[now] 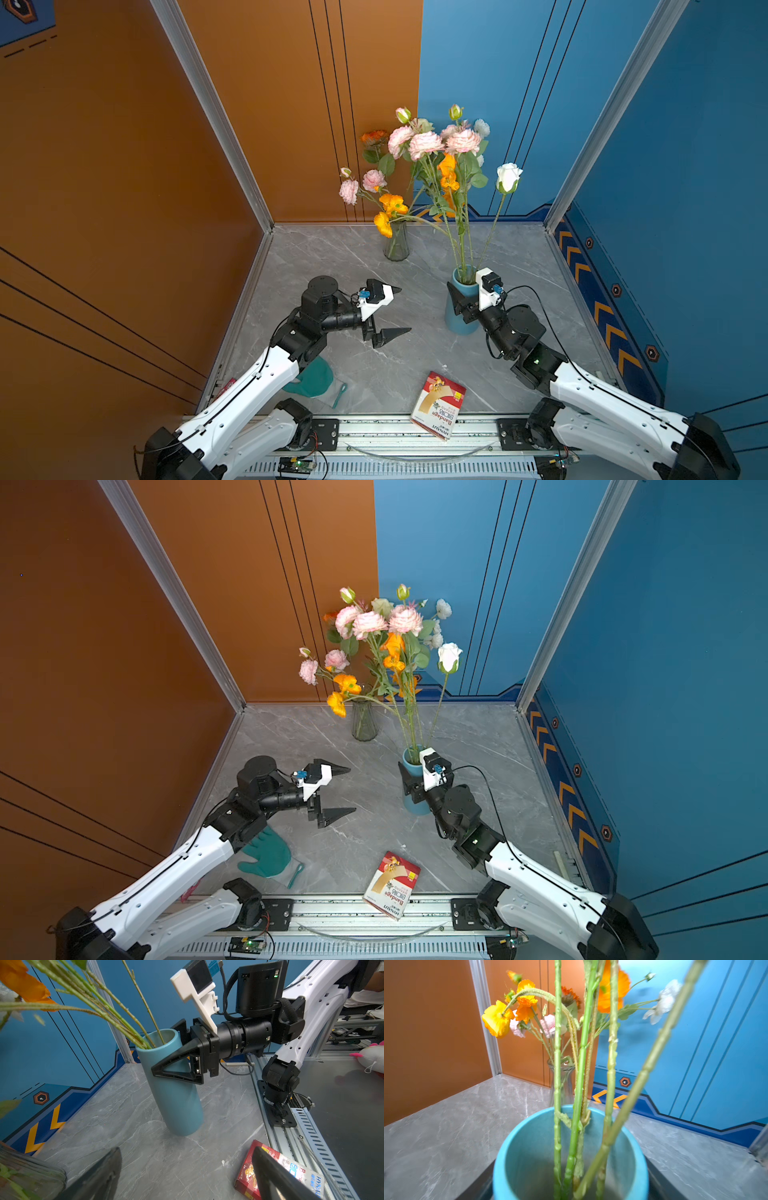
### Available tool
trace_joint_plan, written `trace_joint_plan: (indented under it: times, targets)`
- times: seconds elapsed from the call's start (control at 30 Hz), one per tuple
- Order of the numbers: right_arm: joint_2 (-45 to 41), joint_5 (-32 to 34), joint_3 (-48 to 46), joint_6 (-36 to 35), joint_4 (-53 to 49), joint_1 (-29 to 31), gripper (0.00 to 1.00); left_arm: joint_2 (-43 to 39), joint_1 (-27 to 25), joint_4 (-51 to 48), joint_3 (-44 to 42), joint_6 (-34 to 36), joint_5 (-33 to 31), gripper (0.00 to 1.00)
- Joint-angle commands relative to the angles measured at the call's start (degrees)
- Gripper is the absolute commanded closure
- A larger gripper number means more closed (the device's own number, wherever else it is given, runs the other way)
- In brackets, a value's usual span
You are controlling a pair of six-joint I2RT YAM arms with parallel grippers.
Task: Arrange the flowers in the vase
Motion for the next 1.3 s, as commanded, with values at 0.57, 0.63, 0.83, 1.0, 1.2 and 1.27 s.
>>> trace_joint_plan:
  times: [0.57, 0.63, 0.83, 1.0, 1.2, 1.27]
  targets:
    - [-12.15, 10.59, 1.4, -5.44, 10.75, -10.2, 0.58, 1.73, -1.38, 0.15, 1.07, -0.06, -0.47, 0.02]
    - [-11.17, 9.88, 2.56, -5.48, 11.45, -11.82, 0.59, 1.9, -1.46, 0.21, 1.07, -0.07, -0.55, 0.02]
    - [-5.11, 5.81, 8.31, -3.44, 13.69, -16.76, 0.59, 2.37, -1.72, 0.21, 1.0, -0.05, -0.77, 0.02]
    - [0.32, 4.16, 14.46, 0.62, 14.38, -18.84, 0.6, 2.7, -1.78, 0.21, 0.98, -0.03, -0.77, 0.02]
    - [5.89, 2.63, 20.72, 4.03, 14.66, -19.87, 0.61, 2.91, -2.06, 0.17, 1.09, -0.14, -0.57, 0.02]
    - [7.45, 2.78, 21.37, 3.52, 16.69, -20.32, 0.61, 2.82, -2.28, 0.16, 1.11, -0.07, -0.6, 0.02]
